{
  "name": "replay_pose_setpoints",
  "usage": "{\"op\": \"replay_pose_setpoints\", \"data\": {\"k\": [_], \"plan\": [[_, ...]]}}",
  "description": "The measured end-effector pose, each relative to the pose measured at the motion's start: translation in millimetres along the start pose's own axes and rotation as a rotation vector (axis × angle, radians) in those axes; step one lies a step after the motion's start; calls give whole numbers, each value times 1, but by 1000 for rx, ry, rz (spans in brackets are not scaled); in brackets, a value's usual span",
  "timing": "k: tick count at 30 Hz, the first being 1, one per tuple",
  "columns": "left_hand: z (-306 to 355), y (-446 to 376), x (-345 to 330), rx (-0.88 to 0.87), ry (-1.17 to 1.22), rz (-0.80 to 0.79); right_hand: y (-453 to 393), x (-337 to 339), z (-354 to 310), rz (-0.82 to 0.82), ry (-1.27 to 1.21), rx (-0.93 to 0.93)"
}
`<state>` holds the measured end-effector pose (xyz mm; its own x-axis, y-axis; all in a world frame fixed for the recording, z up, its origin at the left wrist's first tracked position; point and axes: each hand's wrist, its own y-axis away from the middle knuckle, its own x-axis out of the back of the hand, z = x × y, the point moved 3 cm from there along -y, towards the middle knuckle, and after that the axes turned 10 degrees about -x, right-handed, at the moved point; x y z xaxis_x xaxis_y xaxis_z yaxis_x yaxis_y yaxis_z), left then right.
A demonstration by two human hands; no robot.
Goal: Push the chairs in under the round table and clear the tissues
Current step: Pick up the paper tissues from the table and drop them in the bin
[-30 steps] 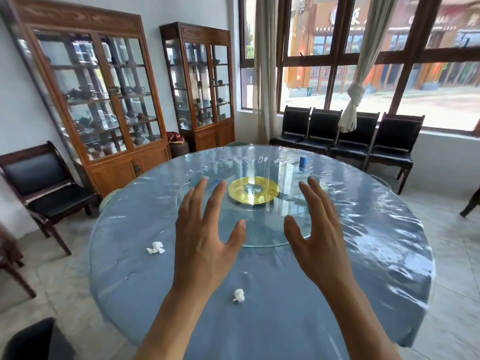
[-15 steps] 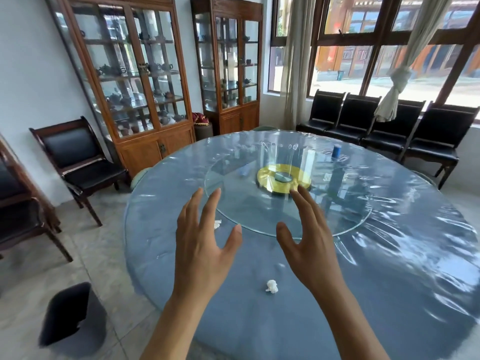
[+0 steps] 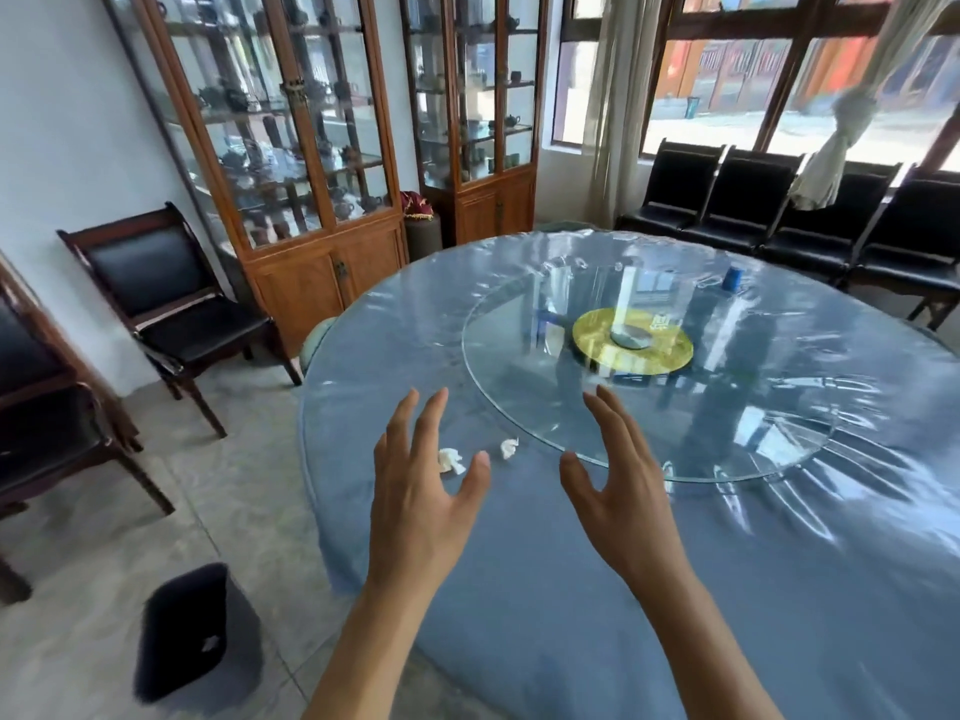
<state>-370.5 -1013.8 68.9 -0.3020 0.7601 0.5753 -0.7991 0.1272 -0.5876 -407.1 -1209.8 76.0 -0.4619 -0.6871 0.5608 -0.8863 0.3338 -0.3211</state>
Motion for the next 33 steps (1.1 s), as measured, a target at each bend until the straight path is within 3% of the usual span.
{"op": "replay_pose_setpoints", "data": {"k": [14, 33], "plan": [[-102, -52, -71, 172, 156, -119, -72, -86, 57, -51, 14, -213], [-255, -57, -194, 725, 249, -305, -148, -220, 170, -264, 58, -537]]}}
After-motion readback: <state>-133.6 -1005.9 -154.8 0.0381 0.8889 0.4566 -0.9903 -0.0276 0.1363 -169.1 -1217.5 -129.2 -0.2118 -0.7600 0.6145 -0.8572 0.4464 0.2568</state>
